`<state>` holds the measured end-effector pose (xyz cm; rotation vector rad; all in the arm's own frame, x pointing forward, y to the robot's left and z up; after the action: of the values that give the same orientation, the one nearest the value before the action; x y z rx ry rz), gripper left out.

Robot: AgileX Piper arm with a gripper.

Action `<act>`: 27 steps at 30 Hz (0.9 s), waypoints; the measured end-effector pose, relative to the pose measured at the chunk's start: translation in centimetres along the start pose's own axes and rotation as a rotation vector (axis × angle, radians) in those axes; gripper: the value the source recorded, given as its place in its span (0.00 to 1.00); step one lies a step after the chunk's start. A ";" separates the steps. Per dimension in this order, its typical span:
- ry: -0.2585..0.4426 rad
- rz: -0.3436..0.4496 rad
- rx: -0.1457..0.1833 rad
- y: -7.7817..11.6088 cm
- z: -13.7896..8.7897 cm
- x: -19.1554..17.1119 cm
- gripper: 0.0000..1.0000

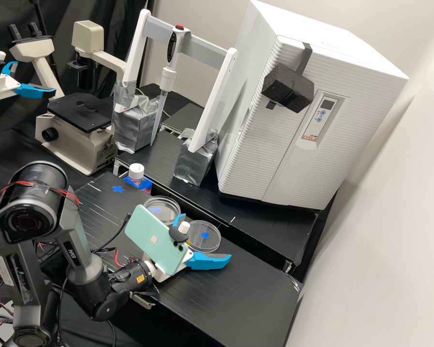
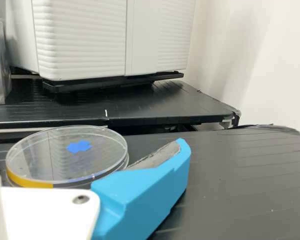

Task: Close the lid

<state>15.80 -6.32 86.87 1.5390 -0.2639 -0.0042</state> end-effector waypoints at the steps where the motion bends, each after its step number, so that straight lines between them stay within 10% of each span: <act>1: -0.002 0.003 0.002 0.0 0.0 0.0 1.00; 2: -0.001 0.002 0.001 0.0 0.0 0.1 0.00; 27: -0.004 0.010 -0.008 -0.1 -0.1 0.3 0.00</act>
<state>16.15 -6.29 86.83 1.5302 -0.2744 0.0001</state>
